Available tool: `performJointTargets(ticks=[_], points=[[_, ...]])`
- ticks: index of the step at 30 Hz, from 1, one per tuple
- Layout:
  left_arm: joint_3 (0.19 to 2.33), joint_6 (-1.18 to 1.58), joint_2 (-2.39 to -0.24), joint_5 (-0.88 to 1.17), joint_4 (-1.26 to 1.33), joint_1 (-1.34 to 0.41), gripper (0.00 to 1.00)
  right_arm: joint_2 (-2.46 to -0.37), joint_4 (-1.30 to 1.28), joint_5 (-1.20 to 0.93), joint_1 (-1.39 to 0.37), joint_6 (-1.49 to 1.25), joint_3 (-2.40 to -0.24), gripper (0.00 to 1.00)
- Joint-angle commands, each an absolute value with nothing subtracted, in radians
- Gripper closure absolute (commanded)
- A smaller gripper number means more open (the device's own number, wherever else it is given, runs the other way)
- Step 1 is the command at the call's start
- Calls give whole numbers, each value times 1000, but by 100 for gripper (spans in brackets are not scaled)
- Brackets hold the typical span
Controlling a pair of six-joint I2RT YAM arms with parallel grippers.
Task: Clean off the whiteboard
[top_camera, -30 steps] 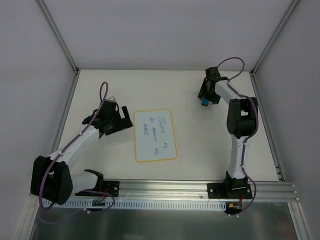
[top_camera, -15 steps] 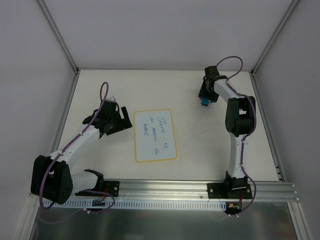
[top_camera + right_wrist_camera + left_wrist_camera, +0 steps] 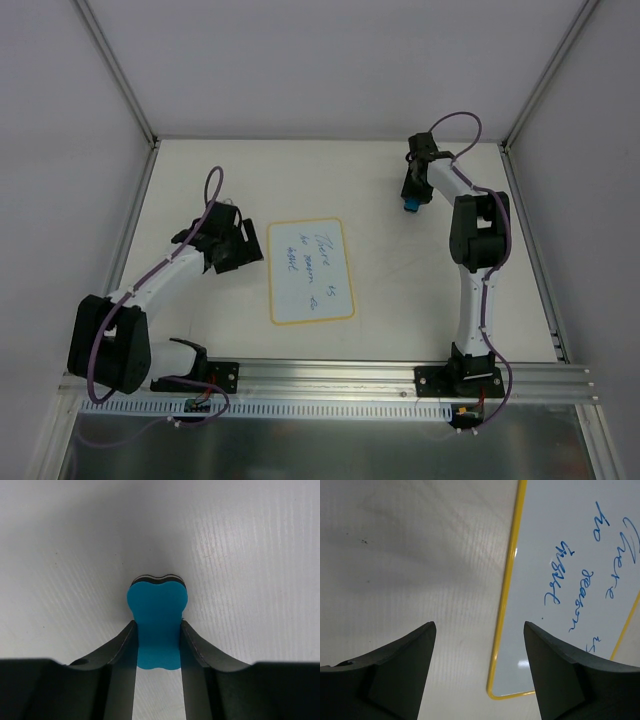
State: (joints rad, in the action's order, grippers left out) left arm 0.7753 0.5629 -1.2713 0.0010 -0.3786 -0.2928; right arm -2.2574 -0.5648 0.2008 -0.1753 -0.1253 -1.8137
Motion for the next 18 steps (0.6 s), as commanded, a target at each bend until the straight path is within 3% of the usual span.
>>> performJointTargets(ticks=[1, 8, 13, 18], points=[[799, 568, -1331, 35, -370, -284, 29, -2183, -569, 212, -199, -71, -1818, 77], [882, 566, -1488, 37, -361, -284, 37, -2013, -516, 166, -311, 41, -1665, 87], [959, 557, -1609, 52, -347, -284, 52, -1911, -491, 146, -411, 43, -1542, 87], [1003, 551, -1683, 54, -338, -284, 59, -1832, -451, 126, -517, 0, -1445, 89]])
